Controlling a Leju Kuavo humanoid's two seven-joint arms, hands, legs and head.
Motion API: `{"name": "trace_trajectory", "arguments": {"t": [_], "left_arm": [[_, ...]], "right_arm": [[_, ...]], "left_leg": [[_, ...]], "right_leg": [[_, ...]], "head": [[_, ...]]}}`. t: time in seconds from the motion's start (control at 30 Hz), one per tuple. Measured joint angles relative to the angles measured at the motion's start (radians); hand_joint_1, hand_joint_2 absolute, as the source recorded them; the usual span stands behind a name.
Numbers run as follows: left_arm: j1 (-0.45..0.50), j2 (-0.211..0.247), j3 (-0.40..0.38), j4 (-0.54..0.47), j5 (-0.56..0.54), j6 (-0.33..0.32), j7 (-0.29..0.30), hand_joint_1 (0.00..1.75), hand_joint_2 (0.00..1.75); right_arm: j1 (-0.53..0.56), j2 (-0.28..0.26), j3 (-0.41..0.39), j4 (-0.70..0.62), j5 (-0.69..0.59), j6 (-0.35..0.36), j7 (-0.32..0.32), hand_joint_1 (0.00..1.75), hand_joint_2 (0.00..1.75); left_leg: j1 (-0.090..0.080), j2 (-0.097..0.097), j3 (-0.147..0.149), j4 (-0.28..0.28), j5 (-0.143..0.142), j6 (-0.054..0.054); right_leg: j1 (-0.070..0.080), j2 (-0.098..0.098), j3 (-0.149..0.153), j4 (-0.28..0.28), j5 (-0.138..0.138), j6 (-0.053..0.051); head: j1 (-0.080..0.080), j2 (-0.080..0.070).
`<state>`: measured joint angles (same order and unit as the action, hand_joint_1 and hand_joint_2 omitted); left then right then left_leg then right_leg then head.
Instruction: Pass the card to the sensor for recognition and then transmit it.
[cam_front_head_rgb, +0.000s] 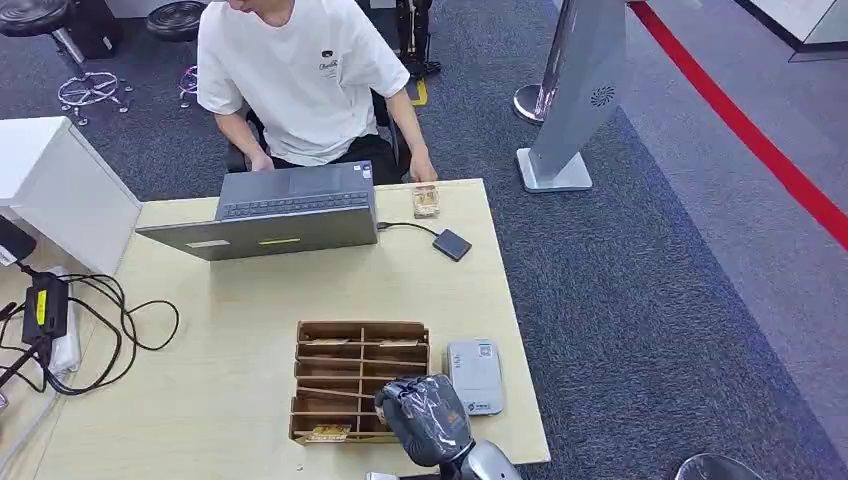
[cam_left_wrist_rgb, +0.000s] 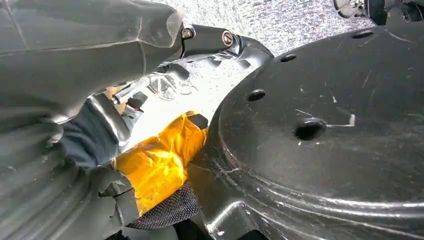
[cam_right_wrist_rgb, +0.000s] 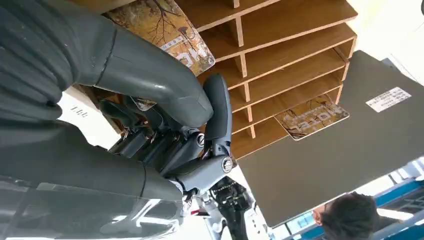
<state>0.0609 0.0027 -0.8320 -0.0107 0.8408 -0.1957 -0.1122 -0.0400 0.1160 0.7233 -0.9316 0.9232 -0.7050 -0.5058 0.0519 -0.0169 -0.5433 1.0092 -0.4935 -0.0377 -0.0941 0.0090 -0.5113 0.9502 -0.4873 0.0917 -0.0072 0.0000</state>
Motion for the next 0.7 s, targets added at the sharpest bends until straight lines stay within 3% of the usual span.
{"name": "trace_trajectory", "arguments": {"t": [0.23, 0.7], "left_arm": [[0.000, 0.003, 0.000, 0.000, -0.014, -0.005, 0.000, 0.00, 1.75], [0.000, 0.009, 0.000, 0.000, -0.035, -0.008, 0.000, 0.00, 1.75]], "right_arm": [[0.017, 0.001, -0.027, -0.076, 0.067, 0.000, -0.006, 1.75, 1.75], [0.011, 0.007, -0.045, -0.263, 0.077, 0.000, 0.060, 1.75, 1.75]], "left_leg": [[0.000, 0.000, -0.001, 0.000, 0.000, 0.000], [0.000, 0.000, -0.001, 0.000, 0.000, 0.000]], "right_leg": [[0.000, 0.000, 0.000, 0.000, 0.000, 0.000], [0.000, 0.000, 0.000, 0.000, 0.000, 0.000]], "head": [[0.000, 0.000], [0.000, 0.000]]}}
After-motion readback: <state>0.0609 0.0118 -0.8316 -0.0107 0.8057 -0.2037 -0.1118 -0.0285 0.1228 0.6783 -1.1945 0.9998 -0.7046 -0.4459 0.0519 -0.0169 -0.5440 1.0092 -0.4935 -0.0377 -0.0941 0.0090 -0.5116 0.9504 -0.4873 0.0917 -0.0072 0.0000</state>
